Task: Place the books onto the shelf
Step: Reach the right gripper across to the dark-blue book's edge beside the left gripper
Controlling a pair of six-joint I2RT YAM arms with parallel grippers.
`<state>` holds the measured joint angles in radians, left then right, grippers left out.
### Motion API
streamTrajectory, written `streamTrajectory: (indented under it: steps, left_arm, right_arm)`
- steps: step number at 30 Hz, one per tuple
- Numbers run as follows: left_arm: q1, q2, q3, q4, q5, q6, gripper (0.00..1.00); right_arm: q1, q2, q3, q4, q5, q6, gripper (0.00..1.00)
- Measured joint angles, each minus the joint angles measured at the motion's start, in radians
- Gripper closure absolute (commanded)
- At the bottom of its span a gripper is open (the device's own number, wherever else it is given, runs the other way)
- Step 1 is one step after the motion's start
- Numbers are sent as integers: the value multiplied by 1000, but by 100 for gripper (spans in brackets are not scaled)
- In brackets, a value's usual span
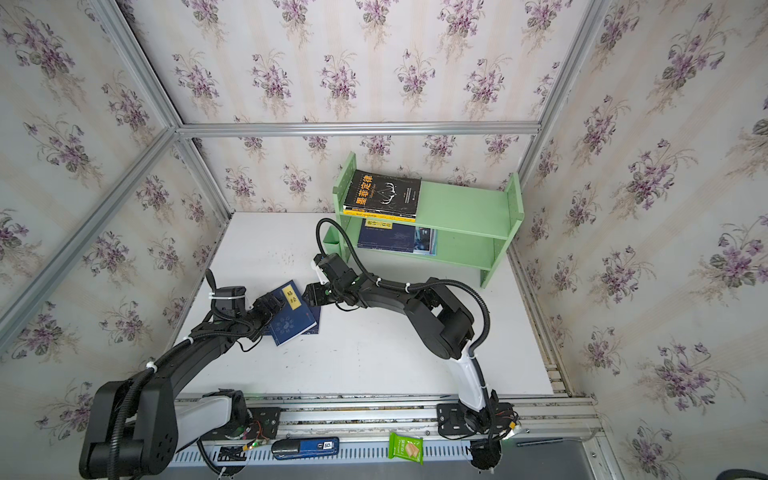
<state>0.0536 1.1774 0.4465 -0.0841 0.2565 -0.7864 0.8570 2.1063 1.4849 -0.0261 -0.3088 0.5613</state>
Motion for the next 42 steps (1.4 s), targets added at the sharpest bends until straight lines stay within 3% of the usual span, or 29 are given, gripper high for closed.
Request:
streamTrajectory:
  steps: [16, 22, 28, 32, 37, 42]
  left_arm:
    - [17, 16, -42, 123, 80, 18, 1]
    - [30, 40, -113, 317, 234, -12, 4]
    - [38, 55, -140, 438, 376, -64, 23]
    - [48, 5, -139, 430, 383, -68, 36]
    - [58, -16, -139, 369, 365, -62, 64]
    - [58, -17, -138, 307, 340, -57, 80]
  right_arm:
    - [34, 214, 197, -64, 37, 0, 67]
    - [39, 241, 210, -25, 34, 11, 69]
    - [40, 247, 208, -6, 21, 15, 70]
    - [39, 246, 202, 5, 19, 25, 70]
    - [39, 245, 200, 6, 19, 25, 70]
    - [39, 230, 191, -8, 18, 25, 69]
